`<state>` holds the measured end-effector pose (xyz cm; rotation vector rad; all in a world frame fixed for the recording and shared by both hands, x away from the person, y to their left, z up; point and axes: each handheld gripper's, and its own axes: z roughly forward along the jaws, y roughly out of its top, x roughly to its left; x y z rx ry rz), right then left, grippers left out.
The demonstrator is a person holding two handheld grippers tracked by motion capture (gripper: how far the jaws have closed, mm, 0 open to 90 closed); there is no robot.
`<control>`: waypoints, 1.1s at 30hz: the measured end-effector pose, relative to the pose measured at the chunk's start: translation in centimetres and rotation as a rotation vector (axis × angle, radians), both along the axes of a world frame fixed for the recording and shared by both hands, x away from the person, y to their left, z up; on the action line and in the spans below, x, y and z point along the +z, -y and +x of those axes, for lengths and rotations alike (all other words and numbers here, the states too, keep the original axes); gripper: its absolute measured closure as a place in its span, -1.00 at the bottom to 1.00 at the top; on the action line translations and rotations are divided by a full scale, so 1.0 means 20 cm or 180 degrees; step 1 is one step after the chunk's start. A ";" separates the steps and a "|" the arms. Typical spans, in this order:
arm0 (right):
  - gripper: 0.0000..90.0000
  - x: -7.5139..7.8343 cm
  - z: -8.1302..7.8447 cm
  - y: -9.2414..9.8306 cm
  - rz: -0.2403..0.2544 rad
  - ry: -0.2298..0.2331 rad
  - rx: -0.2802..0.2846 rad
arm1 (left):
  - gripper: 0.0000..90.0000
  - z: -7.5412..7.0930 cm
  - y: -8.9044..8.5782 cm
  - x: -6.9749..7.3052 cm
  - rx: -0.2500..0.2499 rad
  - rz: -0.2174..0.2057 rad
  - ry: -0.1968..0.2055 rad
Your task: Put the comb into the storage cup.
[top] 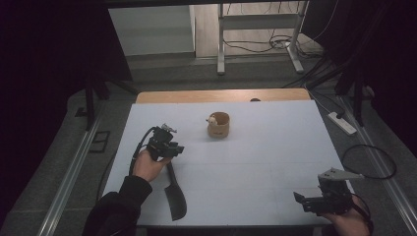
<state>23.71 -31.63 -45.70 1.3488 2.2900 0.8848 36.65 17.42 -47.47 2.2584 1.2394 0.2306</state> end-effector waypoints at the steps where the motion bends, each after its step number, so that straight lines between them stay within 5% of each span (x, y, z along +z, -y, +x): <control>1: -0.97 0.00 0.00 0.00 0.0000 -0.0001 0.0000 | 0.65 0.01 0.00 0.00 0.0003 0.0004 -0.0006; 3: -0.97 0.00 0.00 0.00 -0.0002 -0.0002 0.0000 | 0.97 0.02 -0.01 0.00 0.0015 0.0019 -0.0004; 13: -0.96 0.00 0.00 0.00 0.0003 -0.0010 -0.0007 | 0.97 0.05 -0.04 -0.04 -0.0042 0.0021 -0.0096; 26: -0.95 0.00 0.00 0.00 -0.0002 -0.0004 0.0006 | 0.97 0.07 -0.04 -0.18 -0.0033 0.0227 -0.0331; 33: -0.95 0.00 0.00 0.00 -0.0001 -0.0004 0.0009 | 0.97 0.08 -0.06 -0.20 -0.0029 0.0183 -0.0449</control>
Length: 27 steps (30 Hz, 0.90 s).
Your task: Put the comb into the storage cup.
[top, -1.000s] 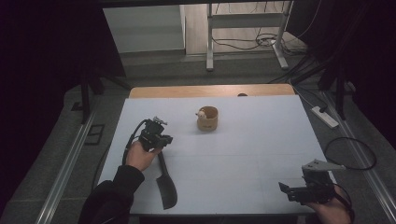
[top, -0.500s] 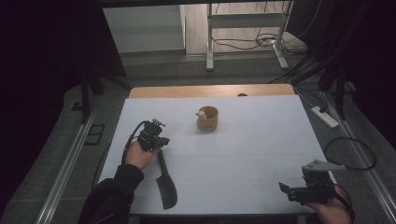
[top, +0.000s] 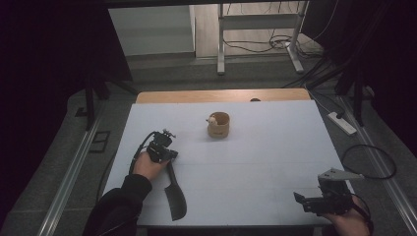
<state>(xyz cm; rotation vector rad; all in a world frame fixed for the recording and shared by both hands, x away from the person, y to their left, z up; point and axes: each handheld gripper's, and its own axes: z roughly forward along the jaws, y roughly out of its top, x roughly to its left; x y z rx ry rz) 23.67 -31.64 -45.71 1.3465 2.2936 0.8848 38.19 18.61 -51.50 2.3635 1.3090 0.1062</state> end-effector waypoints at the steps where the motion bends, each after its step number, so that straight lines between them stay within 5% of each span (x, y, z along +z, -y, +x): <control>1: -0.95 0.00 0.00 0.00 0.0001 0.0001 0.0001 | 0.97 0.00 -0.01 0.00 0.0012 -0.0009 -0.0009; 12: -0.95 0.00 0.00 0.00 0.0005 0.0006 0.0003 | 0.97 -0.02 -0.10 -0.01 0.0102 -0.0057 -0.0097; 27: -0.95 0.00 0.00 0.00 0.0003 0.0024 0.0018 | 0.97 -0.12 -0.19 0.01 0.0151 0.0082 -0.0095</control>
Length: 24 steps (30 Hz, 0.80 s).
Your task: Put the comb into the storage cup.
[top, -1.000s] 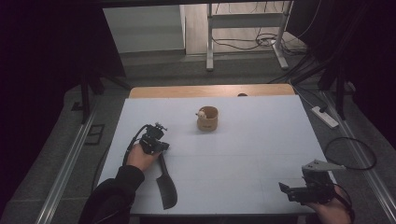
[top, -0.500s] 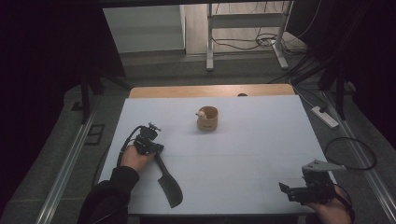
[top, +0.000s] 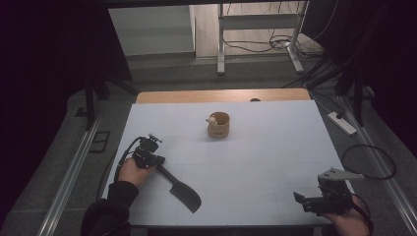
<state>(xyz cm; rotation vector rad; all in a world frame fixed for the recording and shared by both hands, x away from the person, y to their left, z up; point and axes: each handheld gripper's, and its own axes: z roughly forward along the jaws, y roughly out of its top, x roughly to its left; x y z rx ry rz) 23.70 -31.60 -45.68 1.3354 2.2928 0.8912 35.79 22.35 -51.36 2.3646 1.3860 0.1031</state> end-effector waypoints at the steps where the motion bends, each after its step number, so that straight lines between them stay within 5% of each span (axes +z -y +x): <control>1: -0.95 0.00 0.00 0.00 0.0000 0.0000 0.0000 | 0.97 0.00 0.00 0.00 0.0000 0.0000 0.0000; 24: -0.95 0.00 0.00 0.00 0.0030 -0.0002 0.0002 | 0.97 -0.17 -0.09 0.00 -0.0017 0.0224 -0.0156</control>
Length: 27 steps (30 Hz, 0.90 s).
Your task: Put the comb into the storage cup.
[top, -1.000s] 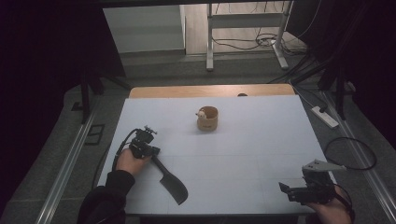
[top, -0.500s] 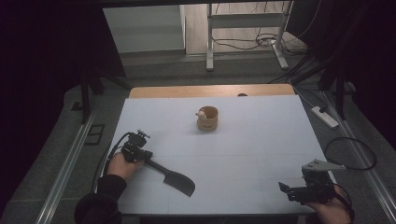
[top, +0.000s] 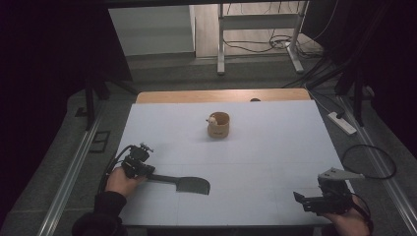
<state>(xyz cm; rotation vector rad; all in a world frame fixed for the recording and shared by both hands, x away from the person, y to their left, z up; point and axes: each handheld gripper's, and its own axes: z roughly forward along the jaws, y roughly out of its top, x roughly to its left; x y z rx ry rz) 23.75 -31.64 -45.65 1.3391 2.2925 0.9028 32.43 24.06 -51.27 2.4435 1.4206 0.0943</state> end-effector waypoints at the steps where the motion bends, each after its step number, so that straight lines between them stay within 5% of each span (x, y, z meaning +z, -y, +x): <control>1: -0.95 0.00 0.00 0.00 0.0000 0.0000 0.0000 | 0.97 0.00 0.00 0.00 0.0000 0.0000 0.0000; 11: -0.95 0.00 0.00 0.00 0.0008 -0.0006 -0.0001 | 0.97 -0.08 0.02 0.01 -0.0059 0.0114 -0.0121; 27: -0.95 0.00 0.00 0.00 -0.0001 -0.0006 0.0002 | 0.97 -0.21 0.04 0.02 -0.0022 -0.0014 -0.0377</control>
